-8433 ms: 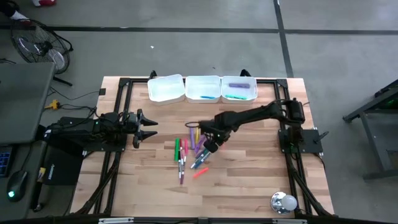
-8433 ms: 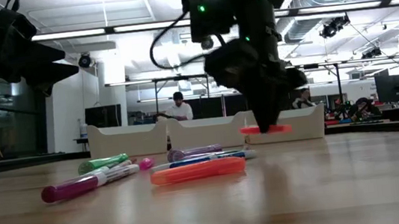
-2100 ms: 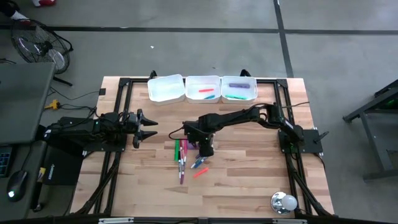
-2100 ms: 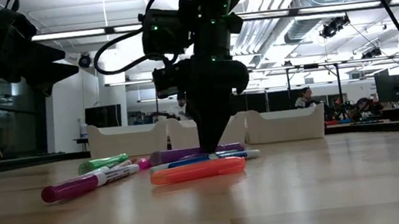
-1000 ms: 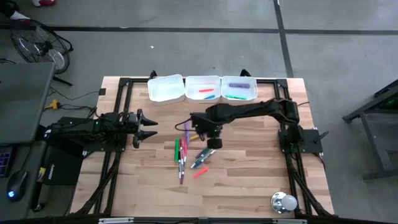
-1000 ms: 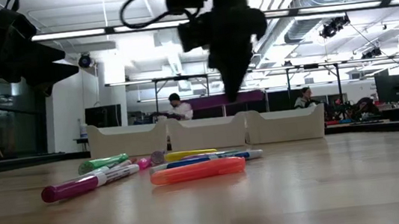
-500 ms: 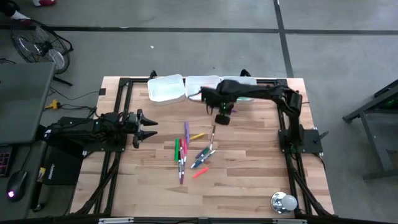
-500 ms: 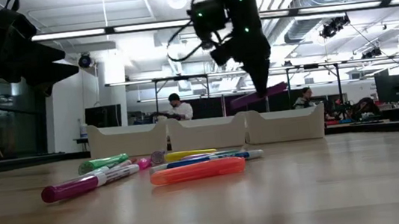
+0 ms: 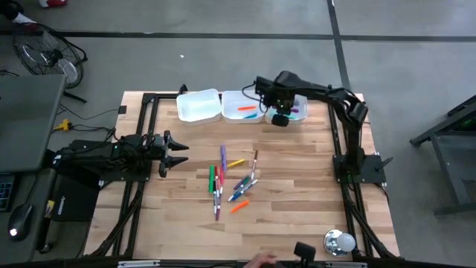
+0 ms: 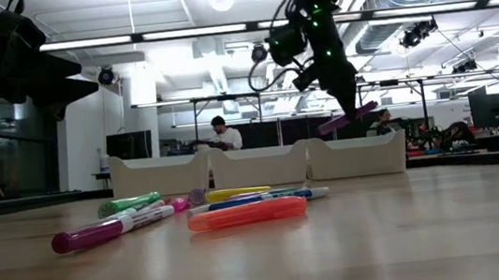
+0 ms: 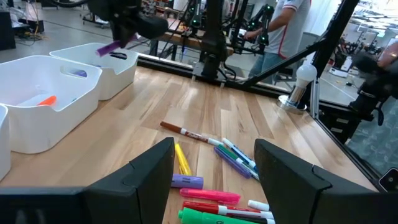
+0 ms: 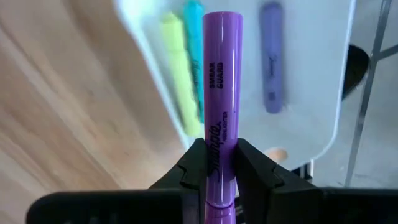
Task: Pick & Place Markers
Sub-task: Put the violet highlighter pen into the right white bin, then put the brown marker pen into the left white bin
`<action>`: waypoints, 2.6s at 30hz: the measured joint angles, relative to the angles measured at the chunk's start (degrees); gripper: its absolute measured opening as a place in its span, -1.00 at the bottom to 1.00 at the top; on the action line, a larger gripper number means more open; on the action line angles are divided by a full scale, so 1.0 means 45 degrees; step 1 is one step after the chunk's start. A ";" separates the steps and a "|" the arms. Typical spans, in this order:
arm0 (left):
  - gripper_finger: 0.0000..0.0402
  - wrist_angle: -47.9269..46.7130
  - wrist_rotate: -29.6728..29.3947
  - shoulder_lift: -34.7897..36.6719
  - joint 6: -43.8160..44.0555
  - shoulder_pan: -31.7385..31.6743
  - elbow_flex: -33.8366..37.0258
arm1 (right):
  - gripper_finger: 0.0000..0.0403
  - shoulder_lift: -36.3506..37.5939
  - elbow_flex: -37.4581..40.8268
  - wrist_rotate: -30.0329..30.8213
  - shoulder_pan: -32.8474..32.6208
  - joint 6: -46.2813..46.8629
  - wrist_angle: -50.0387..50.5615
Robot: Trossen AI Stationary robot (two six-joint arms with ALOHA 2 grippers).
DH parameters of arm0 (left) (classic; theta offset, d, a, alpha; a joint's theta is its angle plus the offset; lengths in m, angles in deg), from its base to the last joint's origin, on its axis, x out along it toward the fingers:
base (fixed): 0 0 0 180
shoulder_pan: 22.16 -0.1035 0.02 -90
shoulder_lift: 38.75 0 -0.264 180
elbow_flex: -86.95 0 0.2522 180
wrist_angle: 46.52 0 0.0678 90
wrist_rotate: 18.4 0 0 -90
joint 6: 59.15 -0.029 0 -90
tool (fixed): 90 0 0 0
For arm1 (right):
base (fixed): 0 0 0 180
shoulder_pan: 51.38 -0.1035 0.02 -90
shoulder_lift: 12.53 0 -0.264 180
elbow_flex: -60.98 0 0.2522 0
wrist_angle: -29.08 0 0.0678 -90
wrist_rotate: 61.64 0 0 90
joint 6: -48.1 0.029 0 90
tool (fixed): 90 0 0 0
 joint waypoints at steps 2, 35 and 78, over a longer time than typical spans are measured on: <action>0.09 0.0000 0.0000 -0.0005 0.0000 0.0004 0.0000 | -0.76 -0.0002 0.0000 0.0004 0.0344 -0.0453 -0.0097; 0.09 -0.0002 0.0000 -0.0001 0.0002 0.0002 0.0000 | -0.51 -0.1127 -0.0005 -0.0571 0.1150 -0.1693 -0.2194; 0.09 -0.0004 0.0000 -0.0003 0.0000 0.0000 0.0000 | -0.51 -0.0432 -0.0010 -0.2023 -0.6162 1.6258 -0.5818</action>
